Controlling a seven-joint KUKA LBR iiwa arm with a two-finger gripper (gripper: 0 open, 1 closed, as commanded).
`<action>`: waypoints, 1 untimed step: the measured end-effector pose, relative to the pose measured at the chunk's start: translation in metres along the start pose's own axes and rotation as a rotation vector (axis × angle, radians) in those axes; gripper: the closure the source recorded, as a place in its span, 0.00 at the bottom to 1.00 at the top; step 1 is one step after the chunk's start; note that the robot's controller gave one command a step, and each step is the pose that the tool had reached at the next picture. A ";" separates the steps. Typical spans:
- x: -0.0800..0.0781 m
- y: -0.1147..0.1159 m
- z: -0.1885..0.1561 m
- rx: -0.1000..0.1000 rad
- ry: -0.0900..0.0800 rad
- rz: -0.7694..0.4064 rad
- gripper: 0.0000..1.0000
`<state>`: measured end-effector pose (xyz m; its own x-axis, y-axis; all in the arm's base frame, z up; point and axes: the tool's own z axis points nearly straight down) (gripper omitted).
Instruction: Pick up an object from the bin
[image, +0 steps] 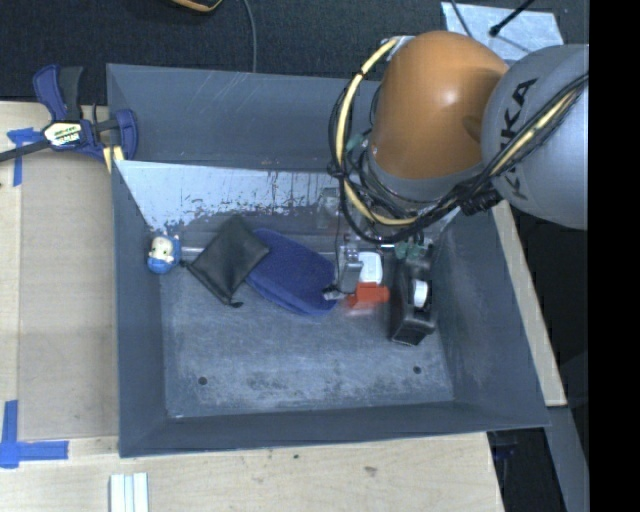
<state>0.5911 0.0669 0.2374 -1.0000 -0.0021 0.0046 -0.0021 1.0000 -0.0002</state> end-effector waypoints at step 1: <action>0.004 0.018 0.070 0.000 -0.001 0.205 0.00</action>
Offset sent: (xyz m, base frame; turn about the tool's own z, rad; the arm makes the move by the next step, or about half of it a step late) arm -0.0037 0.0177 -0.0677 0.2067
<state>0.5867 0.0845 0.1675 -0.9795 0.2012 0.0037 0.2012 0.9795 -0.0009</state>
